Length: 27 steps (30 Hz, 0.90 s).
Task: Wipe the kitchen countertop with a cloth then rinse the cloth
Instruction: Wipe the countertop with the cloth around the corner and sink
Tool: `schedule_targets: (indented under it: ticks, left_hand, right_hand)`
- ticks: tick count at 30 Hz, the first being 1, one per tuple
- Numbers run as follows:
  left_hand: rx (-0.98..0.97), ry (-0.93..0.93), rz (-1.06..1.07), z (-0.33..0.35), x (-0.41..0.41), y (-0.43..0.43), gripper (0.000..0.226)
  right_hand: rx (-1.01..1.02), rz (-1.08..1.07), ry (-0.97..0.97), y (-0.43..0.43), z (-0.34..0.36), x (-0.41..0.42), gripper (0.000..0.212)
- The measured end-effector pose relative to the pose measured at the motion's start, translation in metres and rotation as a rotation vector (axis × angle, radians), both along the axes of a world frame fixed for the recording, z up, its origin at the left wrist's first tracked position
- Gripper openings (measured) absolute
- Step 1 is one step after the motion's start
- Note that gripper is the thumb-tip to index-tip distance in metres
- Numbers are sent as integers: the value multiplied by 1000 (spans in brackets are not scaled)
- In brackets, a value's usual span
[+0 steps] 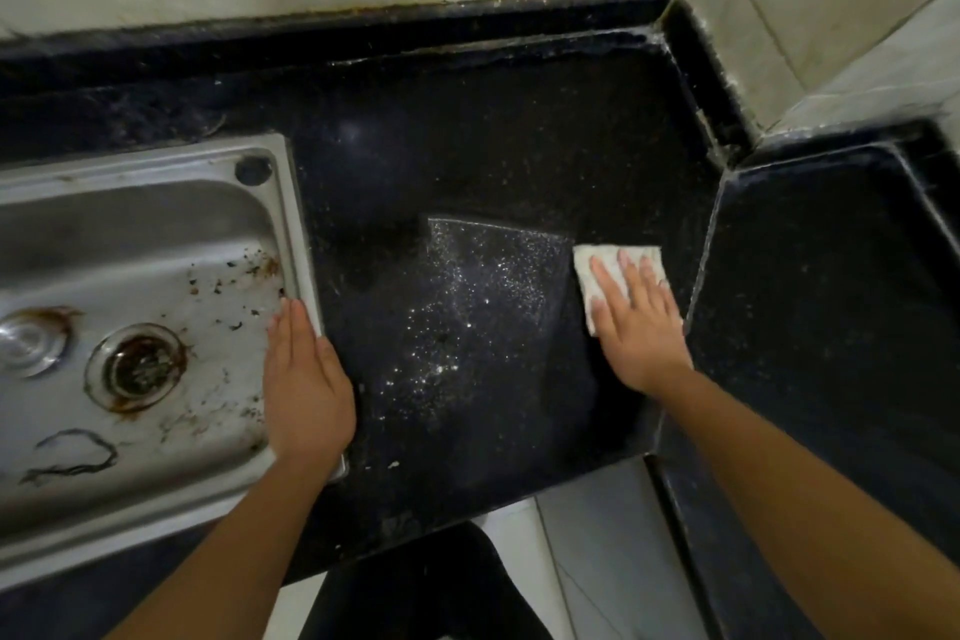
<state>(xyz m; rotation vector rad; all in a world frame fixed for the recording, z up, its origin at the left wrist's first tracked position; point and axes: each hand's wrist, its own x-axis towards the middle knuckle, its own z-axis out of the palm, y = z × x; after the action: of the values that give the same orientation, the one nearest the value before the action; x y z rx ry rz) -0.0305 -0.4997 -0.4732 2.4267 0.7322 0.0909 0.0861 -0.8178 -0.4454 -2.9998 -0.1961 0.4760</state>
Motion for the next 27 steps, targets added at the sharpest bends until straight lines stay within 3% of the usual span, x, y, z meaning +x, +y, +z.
schedule_targets:
  ticks: [8,22,27]
  left_hand:
    - [29,-30,31,-1,2,-1,51]
    - [131,32,-47,2,-1,-1,52]
    - [136,32,-75,1,-1,0,54]
  right_hand:
    - [25,-185,133,29,3,108,54]
    - [-16,518,45,38,-1,-77,53]
    - [-33,630,48,24,3,-51,52]
